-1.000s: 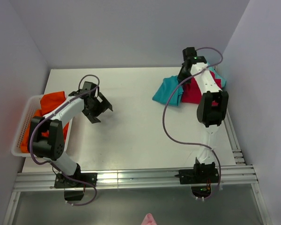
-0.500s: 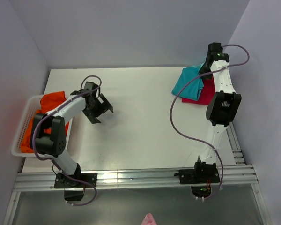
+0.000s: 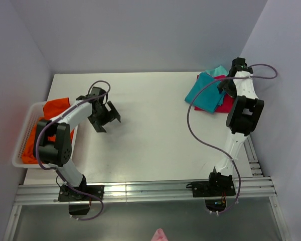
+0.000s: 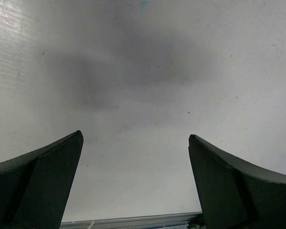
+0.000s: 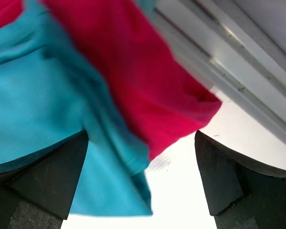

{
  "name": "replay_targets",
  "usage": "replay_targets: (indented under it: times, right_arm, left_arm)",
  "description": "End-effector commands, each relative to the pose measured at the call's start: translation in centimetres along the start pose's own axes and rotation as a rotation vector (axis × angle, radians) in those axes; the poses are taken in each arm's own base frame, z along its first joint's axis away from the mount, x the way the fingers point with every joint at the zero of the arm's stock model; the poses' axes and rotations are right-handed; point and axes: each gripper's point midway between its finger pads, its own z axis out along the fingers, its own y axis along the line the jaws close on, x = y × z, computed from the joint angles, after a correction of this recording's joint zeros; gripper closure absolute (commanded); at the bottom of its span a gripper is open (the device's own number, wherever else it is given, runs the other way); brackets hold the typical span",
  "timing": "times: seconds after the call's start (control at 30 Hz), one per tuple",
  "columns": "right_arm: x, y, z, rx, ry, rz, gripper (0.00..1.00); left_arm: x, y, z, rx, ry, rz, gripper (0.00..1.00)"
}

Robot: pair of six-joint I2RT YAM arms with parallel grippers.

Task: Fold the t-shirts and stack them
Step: Neatly place the folded tshirt to the corner, then reset both grippers

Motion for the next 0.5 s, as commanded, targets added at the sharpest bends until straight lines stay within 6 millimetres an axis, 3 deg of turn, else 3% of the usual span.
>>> replay_targets:
  times: [0.0,0.03,0.07,0.1,0.13,0.17,0.2,0.27,0.47]
  right_arm:
    - [-1.3,-1.3,-1.0,0.001,-0.053,0.064,0.00]
    - [-1.0,-1.5,-1.5,-0.010,-0.057,0.062,0.00]
    - [0.5,-2.2,-1.2,0.001,-0.031,0.048,0.00]
    - [-0.1,-2.0,-3.3,-0.048,-0.072,0.057,0.00]
    - [0.2,-2.1,-4.2,-0.068,-0.081,0.055,0.00]
    - [2.0,-2.9,-4.0,-0.059,-0.057,0.042,0.00]
    - [1.4,-2.9,-6.6,-0.102,-0.110,0.053,0.00]
    - [2.8,-3.2,-9.4,-0.151,-0.145,0.044,0.00]
    - [6.5,-2.1,-15.7,-0.242,-0.213,-0.041,0.00]
  left_arm:
    - [-1.2,-0.8,-2.0,0.029,-0.059,0.038,0.01]
    - [-1.2,-0.9,-2.2,0.031,-0.061,0.037,0.01]
    - [-1.4,-1.1,-2.3,0.036,-0.067,0.036,0.01]
    - [-1.7,-1.5,-2.7,0.047,-0.078,0.034,0.01]
    - [-1.9,-1.6,-3.0,0.048,-0.085,0.035,0.00]
    - [-2.2,-1.8,-3.2,0.052,-0.099,0.035,0.01]
    - [-2.6,-2.0,-3.8,0.058,-0.121,0.036,0.01]
    - [-3.0,-2.4,-4.3,0.074,-0.142,0.040,0.01]
    - [-4.2,-2.9,-6.3,0.085,-0.206,0.050,0.00]
